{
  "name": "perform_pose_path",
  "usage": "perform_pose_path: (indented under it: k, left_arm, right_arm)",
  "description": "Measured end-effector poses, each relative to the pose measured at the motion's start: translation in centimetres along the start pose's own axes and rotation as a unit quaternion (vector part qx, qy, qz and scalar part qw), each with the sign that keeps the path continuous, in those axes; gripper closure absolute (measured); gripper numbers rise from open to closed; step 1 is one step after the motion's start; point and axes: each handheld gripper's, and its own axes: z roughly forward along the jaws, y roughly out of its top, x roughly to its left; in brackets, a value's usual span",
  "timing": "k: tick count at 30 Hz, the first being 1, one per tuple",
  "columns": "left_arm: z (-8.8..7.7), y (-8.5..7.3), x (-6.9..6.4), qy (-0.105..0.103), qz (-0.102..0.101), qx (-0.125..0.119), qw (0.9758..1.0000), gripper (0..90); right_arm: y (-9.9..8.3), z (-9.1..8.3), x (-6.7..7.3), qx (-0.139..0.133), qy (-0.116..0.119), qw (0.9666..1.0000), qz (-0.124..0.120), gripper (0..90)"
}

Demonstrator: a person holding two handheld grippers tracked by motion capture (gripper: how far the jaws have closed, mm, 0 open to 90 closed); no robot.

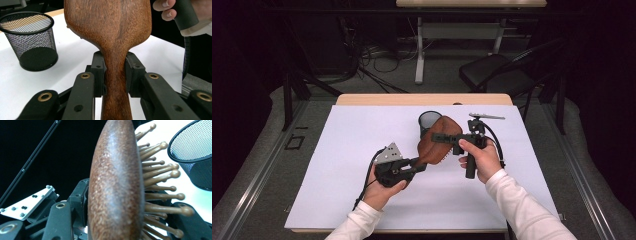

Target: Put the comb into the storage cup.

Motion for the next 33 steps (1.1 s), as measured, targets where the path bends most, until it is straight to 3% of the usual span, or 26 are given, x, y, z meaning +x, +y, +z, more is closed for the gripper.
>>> perform_pose_path:
  k: [14,33]
  left_arm:
    - [0.18,-0.11,-0.02,-0.006,-0.004,-0.002,1.0000,72.1]
    - [0.35,-0.19,0.20,0.004,-0.014,-0.001,0.9999,70.9]
  right_arm:
    - [0.01,-0.16,-0.02,0.006,-0.008,0.9997,0.023,45.2]
    - [0.08,0.17,0.14,-0.001,-0.026,0.9985,0.049,46.6]
